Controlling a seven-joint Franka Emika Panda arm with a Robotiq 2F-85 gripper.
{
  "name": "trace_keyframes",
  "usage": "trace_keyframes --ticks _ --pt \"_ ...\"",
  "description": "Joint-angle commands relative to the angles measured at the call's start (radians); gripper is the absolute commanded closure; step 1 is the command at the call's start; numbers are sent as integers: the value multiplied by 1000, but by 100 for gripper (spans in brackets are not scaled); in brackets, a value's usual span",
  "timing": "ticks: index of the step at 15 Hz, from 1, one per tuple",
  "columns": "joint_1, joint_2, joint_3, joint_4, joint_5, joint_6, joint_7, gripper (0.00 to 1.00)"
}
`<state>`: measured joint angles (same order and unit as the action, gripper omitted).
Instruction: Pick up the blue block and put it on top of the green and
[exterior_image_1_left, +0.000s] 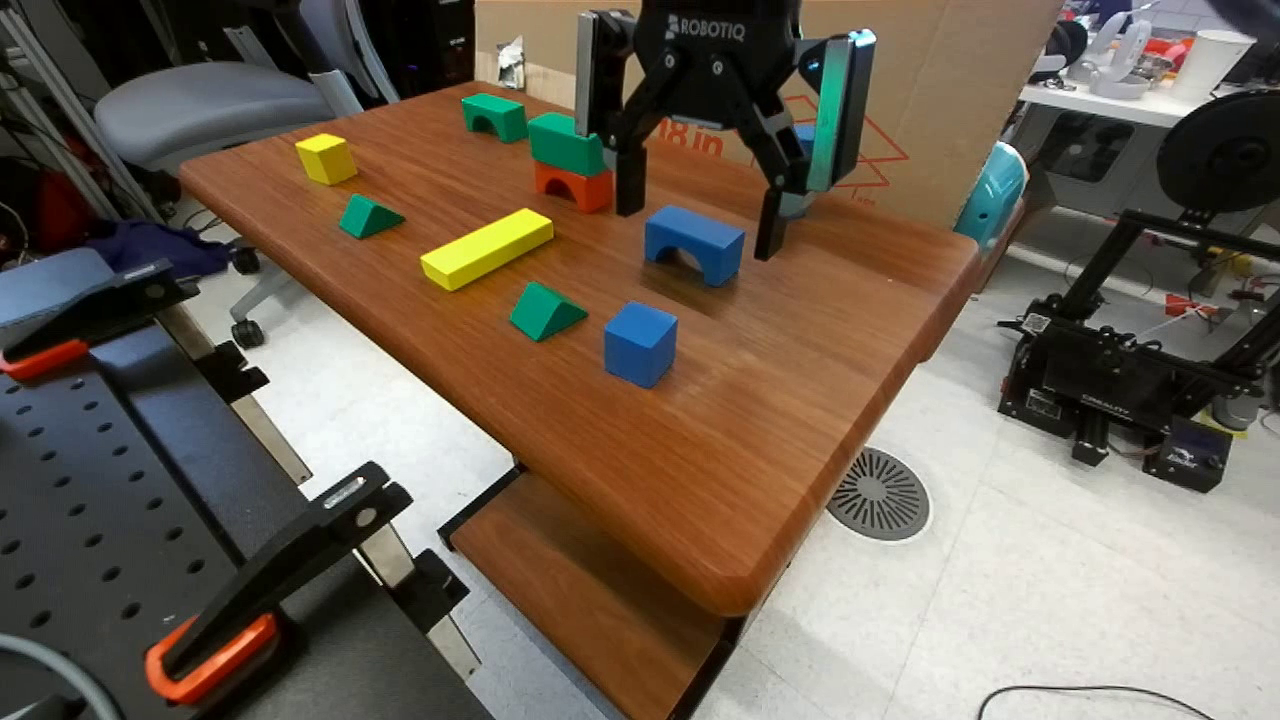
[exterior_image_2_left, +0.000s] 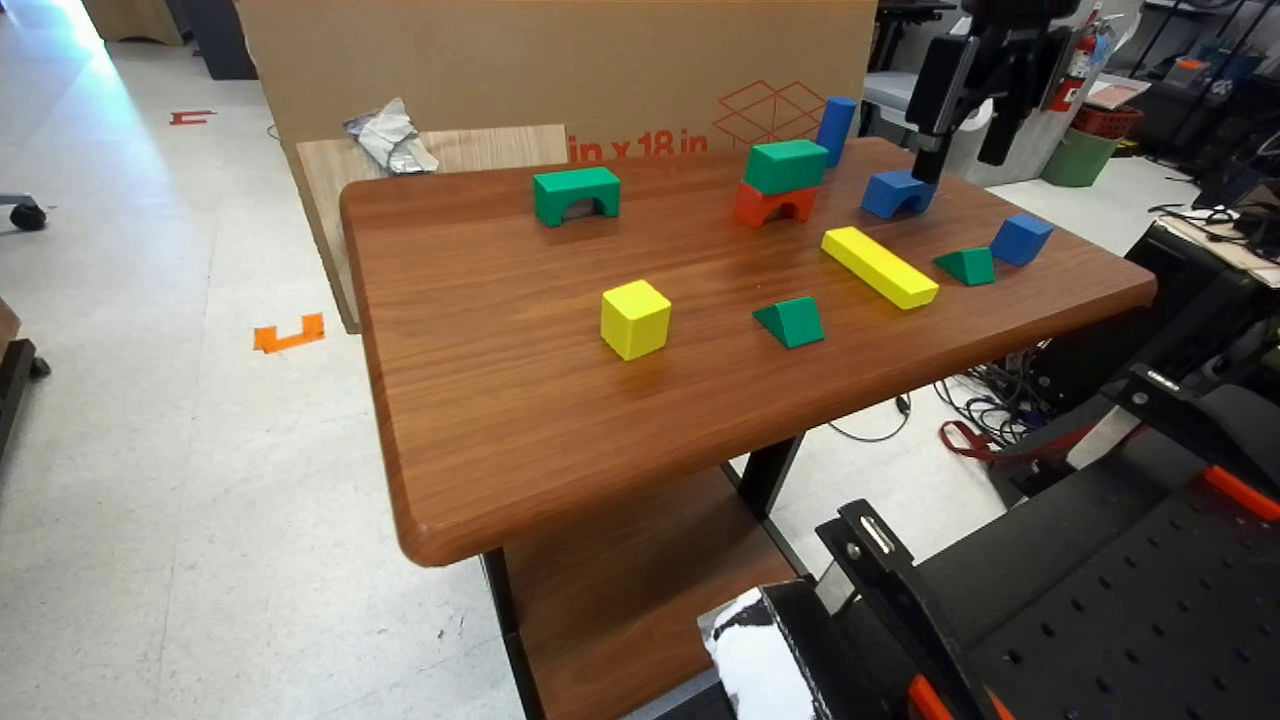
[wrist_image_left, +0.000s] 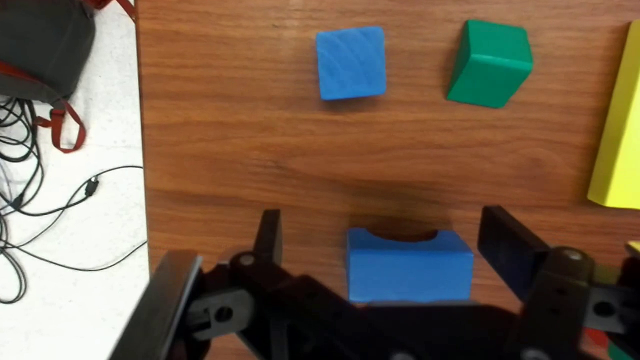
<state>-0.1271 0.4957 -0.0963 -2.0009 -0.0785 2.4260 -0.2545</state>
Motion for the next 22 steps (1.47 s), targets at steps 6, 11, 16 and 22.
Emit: trace_keyframes --ticks 6,11,16,22 --pt "-10 82 34 100 15 -20 36 0" --pt "-8 79 39 100 2 -44 16 44" --pt "14 24 38 26 -26 10 26 58" --pt "0 -92 92 -43 76 -2 43 58"
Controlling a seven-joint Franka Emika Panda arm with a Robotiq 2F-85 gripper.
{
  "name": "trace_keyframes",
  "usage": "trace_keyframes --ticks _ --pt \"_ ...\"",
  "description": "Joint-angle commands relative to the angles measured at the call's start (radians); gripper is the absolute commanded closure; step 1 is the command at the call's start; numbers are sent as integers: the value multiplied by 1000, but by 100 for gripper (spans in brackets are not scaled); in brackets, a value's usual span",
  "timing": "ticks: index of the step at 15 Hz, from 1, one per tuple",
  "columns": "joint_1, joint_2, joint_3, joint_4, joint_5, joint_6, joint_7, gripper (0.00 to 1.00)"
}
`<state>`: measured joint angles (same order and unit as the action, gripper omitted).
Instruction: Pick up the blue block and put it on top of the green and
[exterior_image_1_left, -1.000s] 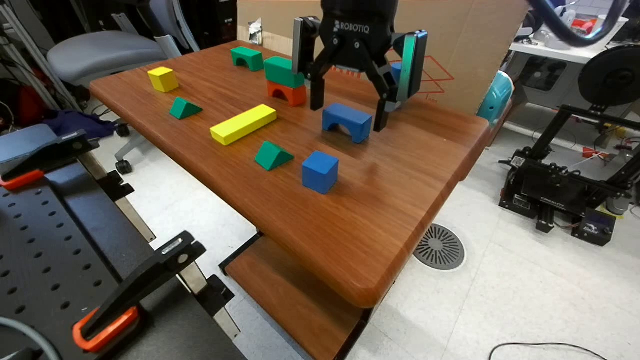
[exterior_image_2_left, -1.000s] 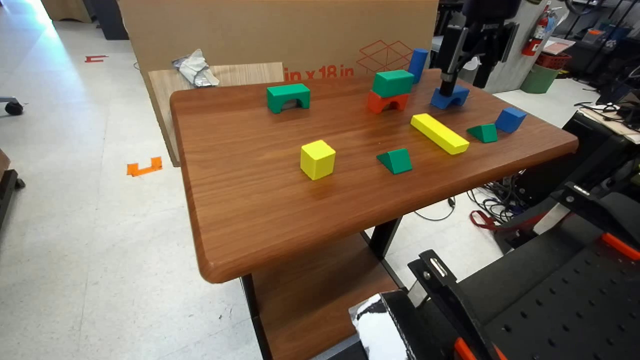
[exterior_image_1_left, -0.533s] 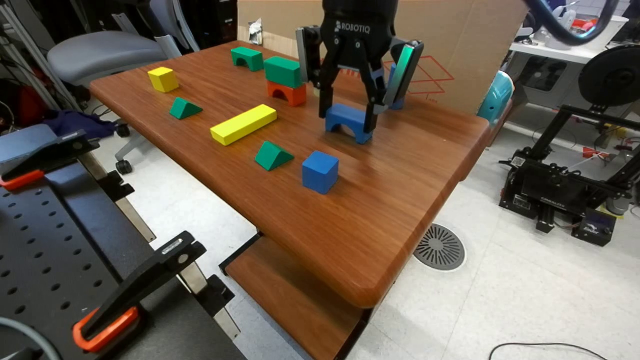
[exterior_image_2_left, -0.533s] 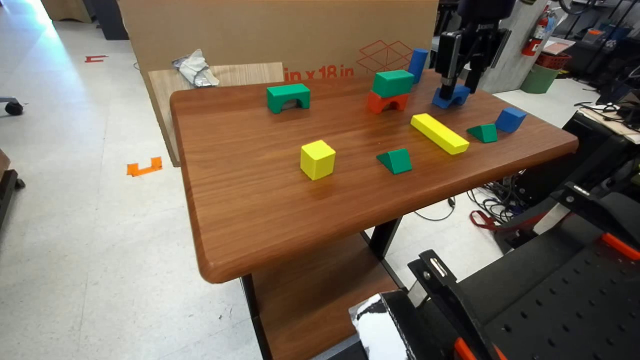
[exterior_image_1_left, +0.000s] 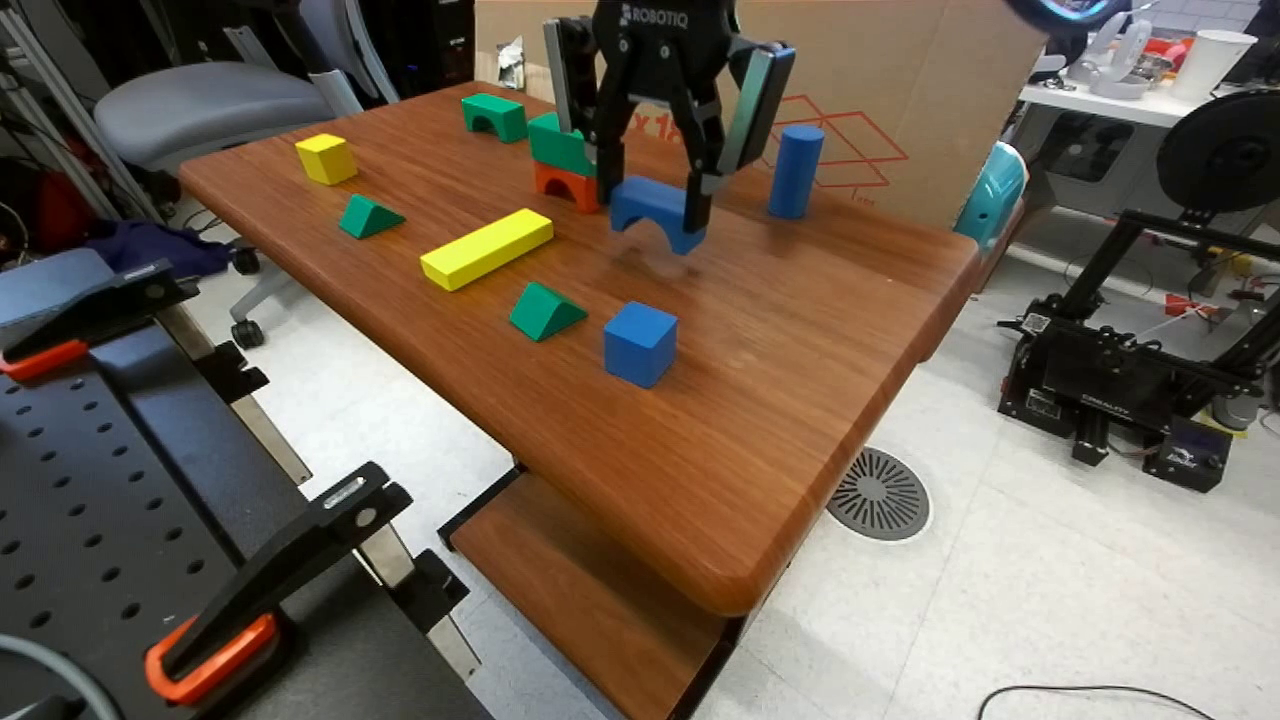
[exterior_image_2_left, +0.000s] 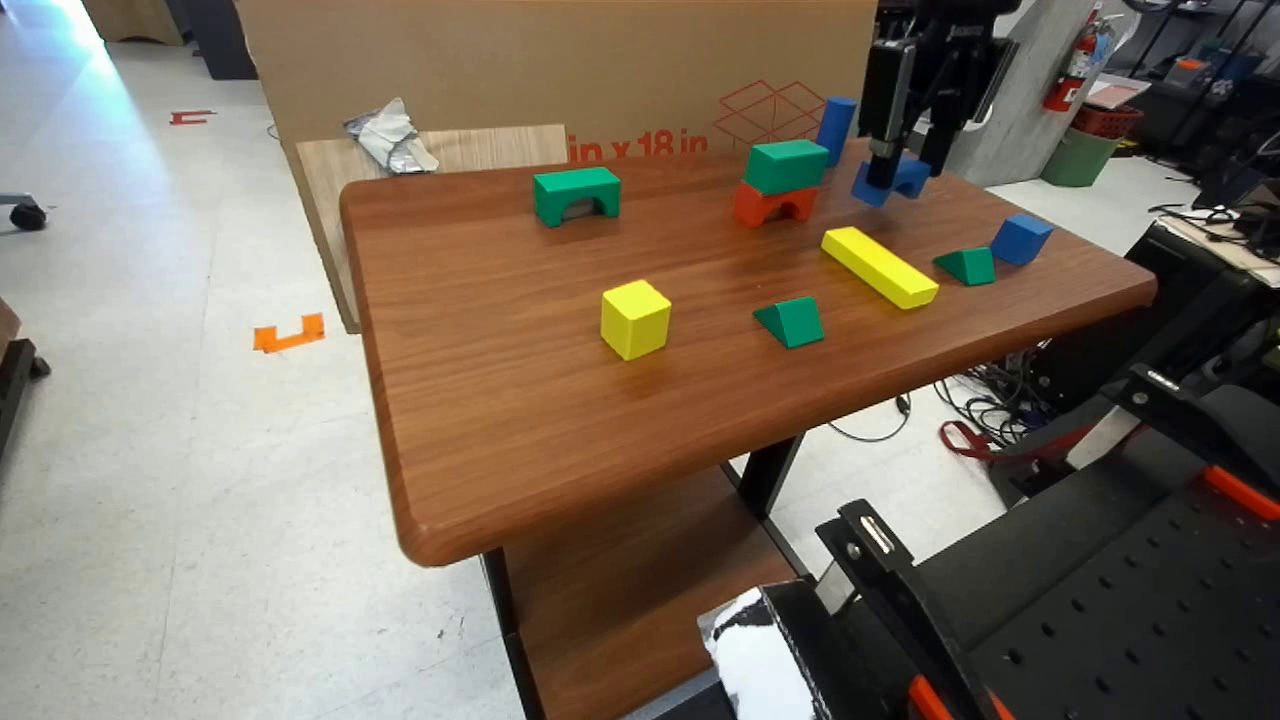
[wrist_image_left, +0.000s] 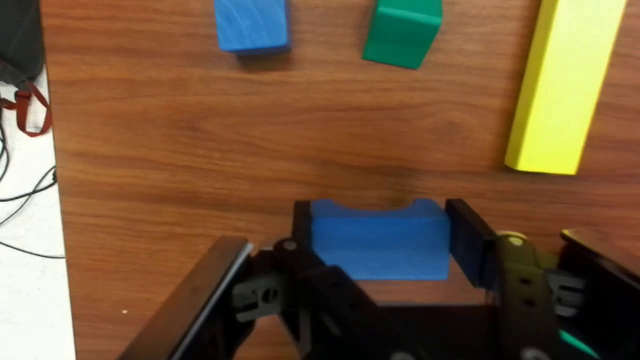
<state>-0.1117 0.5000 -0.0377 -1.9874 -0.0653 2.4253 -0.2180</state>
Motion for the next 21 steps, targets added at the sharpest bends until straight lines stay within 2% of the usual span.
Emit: trace_keyframes --ticks 1,5,12,21 --pt "-16 -118 41 -60 90 -4 7 58" --pt "10 -170 45 -51 138 -11 48 58" --pt "81 -158 37 -28 85 -25 178 58" --pt "124 -138 31 -11 44 -101 234 58"
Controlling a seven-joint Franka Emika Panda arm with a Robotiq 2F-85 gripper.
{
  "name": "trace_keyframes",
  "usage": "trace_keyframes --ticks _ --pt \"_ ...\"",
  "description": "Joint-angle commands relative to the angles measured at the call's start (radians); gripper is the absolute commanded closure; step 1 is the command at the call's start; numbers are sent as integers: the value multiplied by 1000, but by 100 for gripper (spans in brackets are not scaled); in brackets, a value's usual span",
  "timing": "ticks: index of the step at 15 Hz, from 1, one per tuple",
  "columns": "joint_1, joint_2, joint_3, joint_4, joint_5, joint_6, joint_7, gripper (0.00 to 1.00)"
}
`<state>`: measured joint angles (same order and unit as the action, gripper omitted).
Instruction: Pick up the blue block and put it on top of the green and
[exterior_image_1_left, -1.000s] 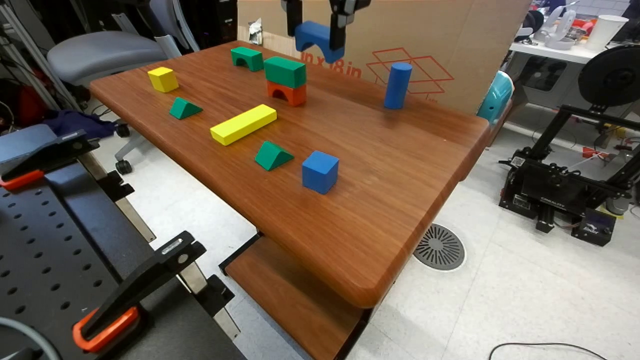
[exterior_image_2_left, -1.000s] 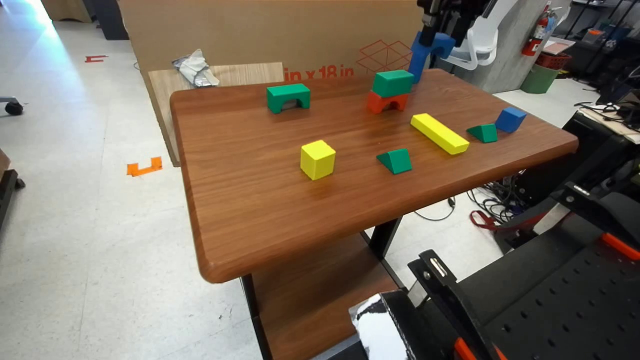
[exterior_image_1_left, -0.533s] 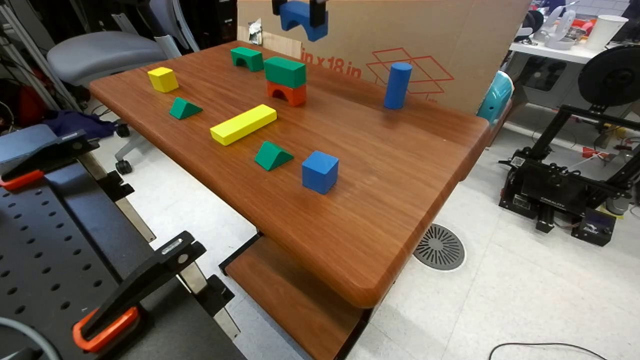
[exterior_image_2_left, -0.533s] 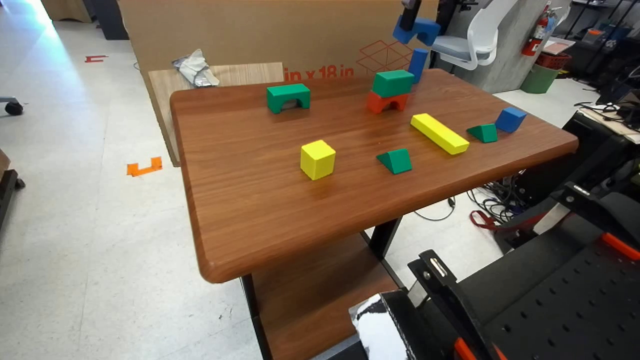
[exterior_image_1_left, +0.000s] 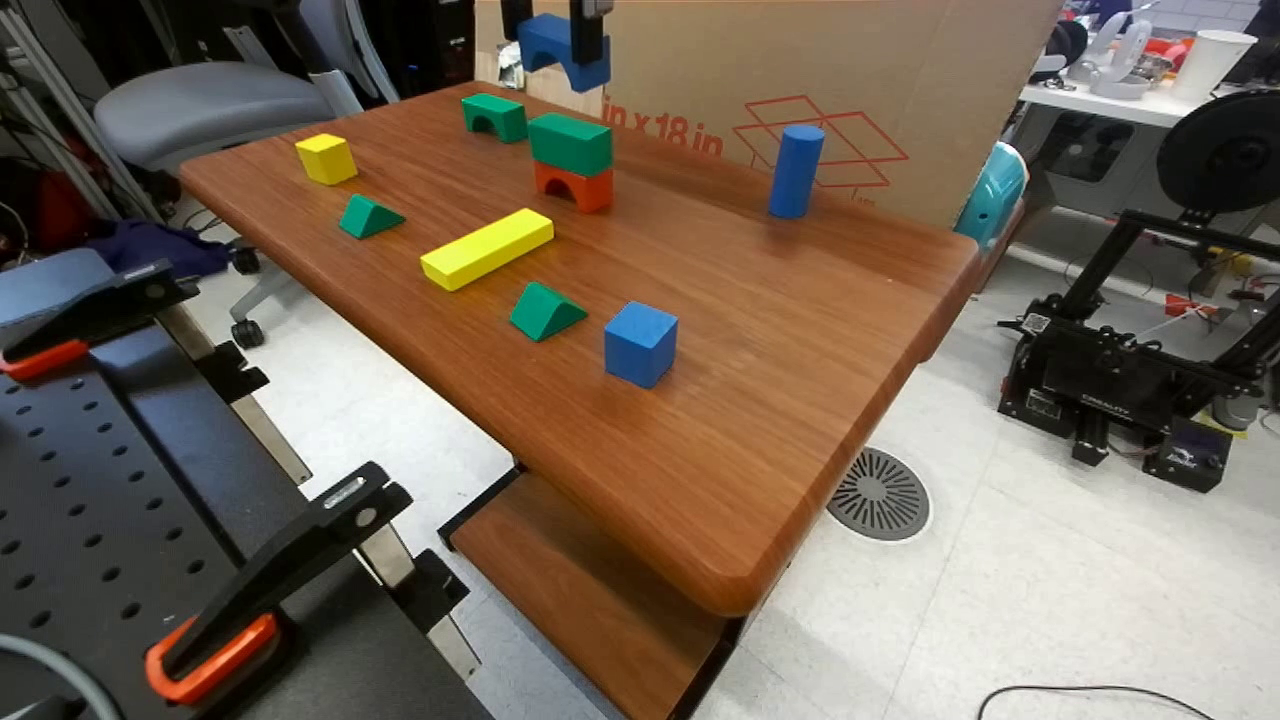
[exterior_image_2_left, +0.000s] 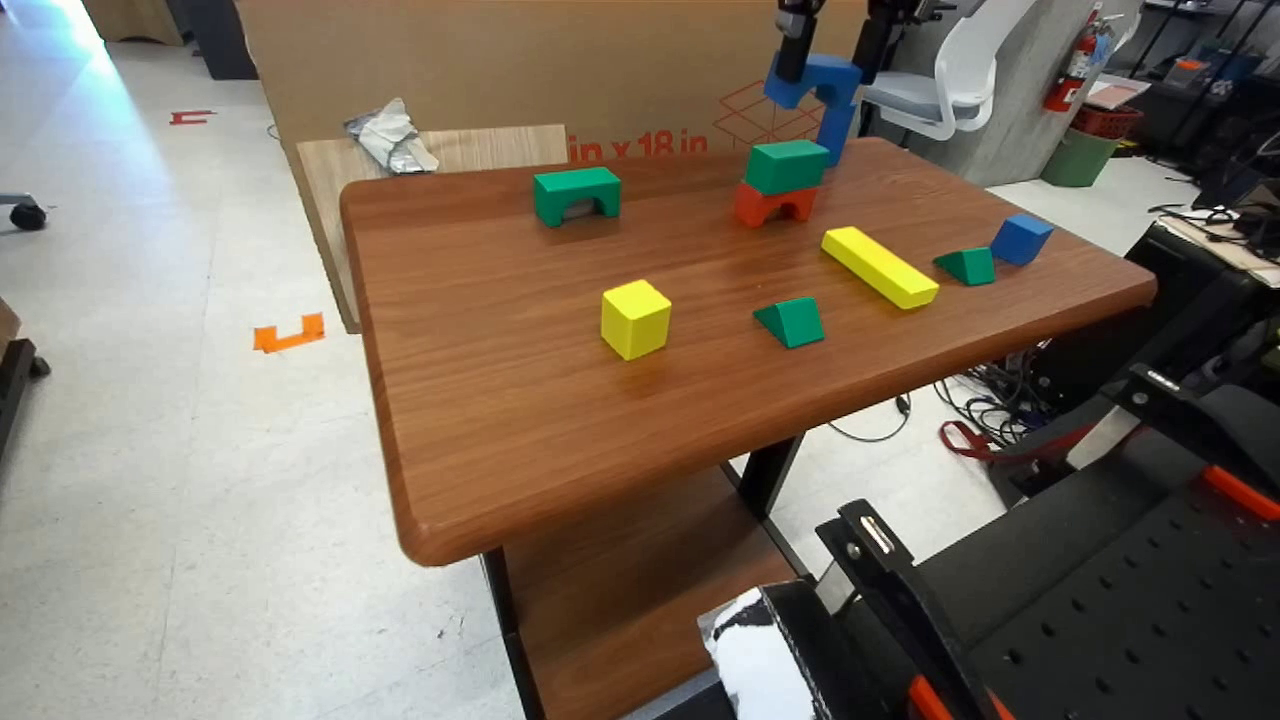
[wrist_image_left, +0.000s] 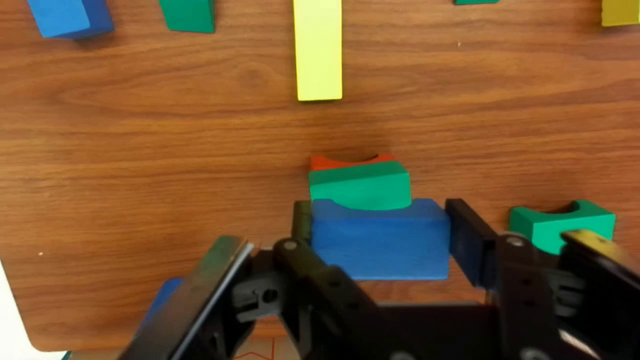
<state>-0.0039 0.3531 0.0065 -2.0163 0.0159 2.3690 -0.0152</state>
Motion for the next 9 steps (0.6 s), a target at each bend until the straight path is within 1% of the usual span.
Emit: trace_keyframes --ticks 1,3,9 --pt "17 12 -13 21 -45 -55 32 58" --pt "19 17 -13 25 -58 -66 38 58" --pt "36 41 -22 37 -115 -40 83 58"
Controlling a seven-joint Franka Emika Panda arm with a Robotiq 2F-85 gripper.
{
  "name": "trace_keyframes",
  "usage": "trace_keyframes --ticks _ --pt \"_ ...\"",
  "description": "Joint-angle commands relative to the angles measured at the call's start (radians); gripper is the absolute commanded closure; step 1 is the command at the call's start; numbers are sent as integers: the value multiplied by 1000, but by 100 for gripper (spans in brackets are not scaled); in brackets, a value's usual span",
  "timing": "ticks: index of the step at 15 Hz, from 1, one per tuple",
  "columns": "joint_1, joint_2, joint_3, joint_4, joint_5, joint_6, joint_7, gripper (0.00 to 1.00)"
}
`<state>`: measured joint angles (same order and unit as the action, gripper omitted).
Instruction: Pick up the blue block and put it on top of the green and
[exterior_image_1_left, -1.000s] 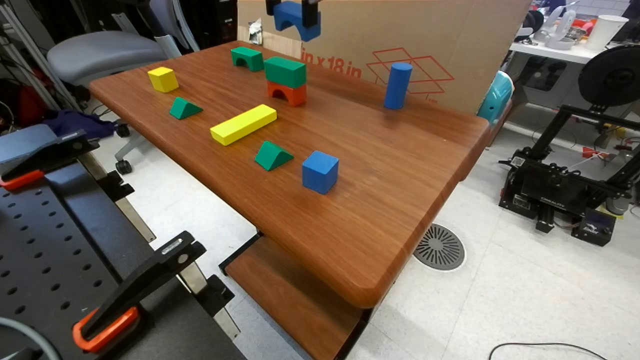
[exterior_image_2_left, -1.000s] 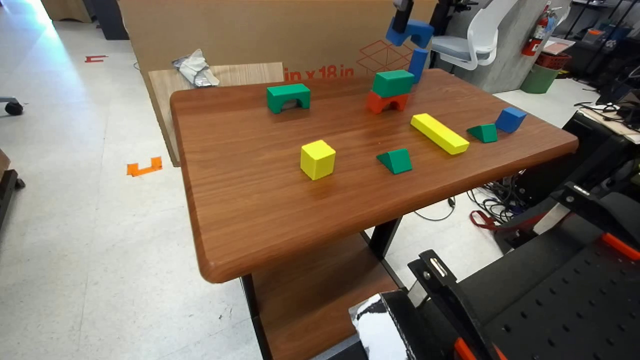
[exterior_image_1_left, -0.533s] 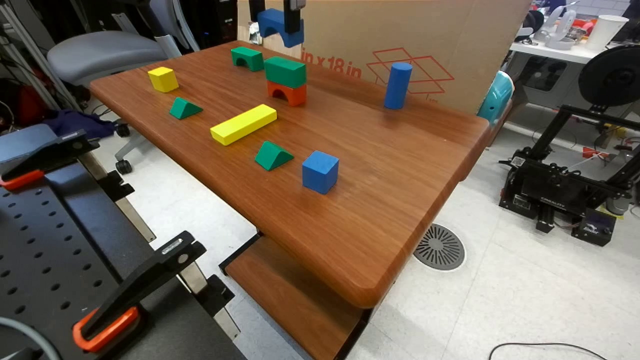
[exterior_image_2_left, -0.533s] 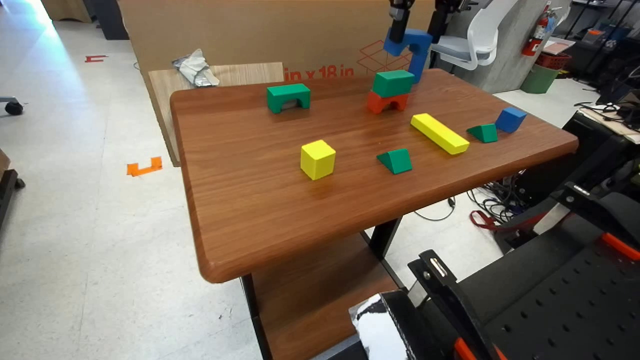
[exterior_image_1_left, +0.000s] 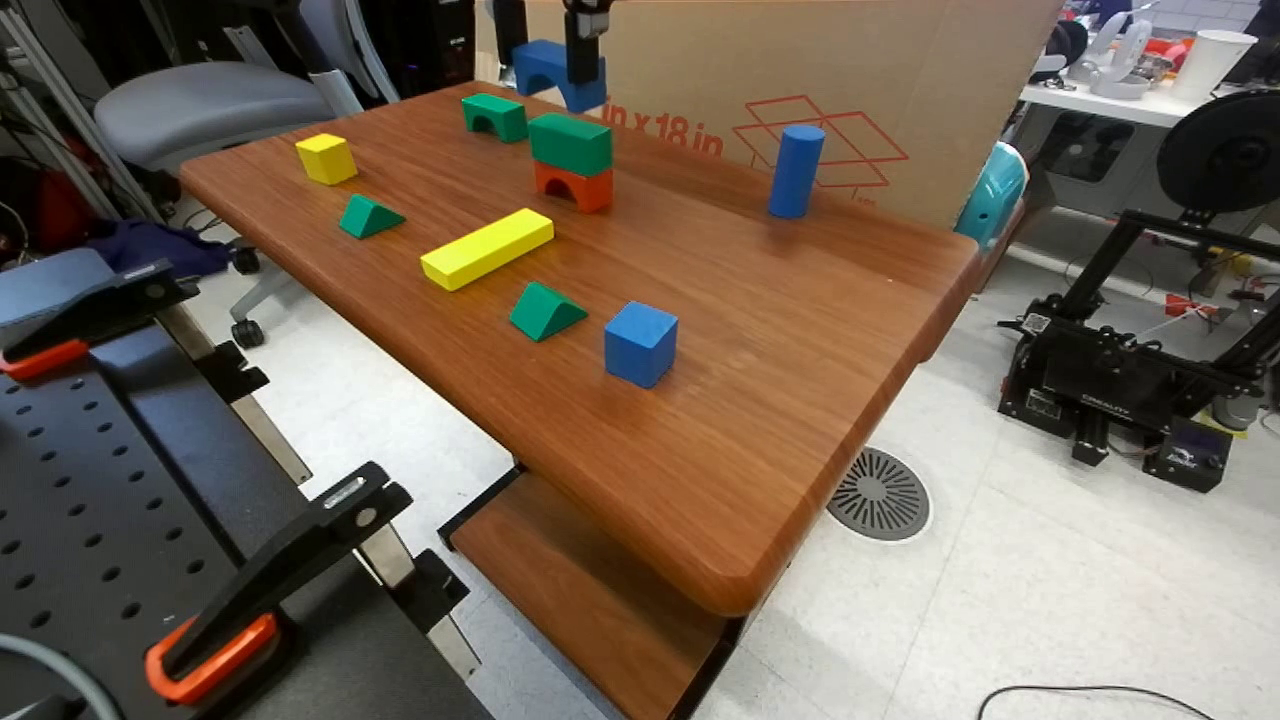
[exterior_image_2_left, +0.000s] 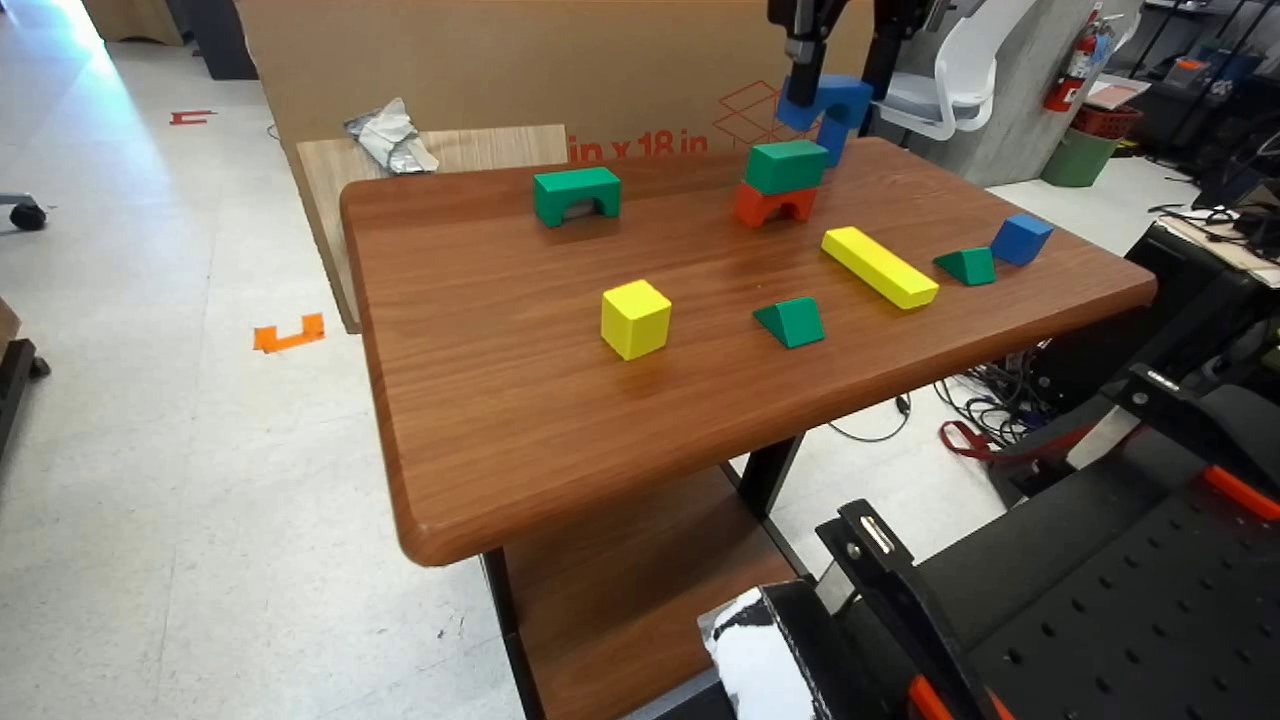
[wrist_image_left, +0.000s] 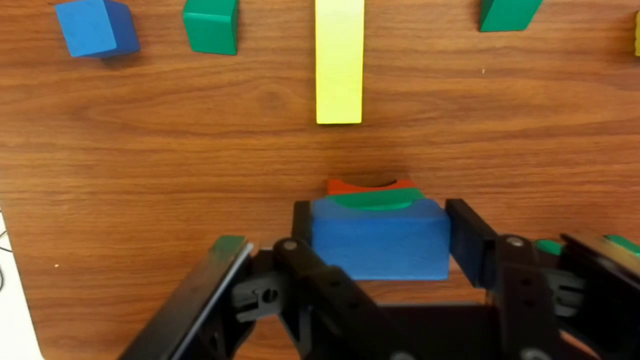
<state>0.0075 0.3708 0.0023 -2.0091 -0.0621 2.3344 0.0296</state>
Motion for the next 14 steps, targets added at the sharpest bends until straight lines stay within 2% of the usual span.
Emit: trace_keyframes --ticks 1,14 --pt "27 29 -18 34 -47 -7 45 58" --pt "36 97 -23 104 -53 -17 50 58"
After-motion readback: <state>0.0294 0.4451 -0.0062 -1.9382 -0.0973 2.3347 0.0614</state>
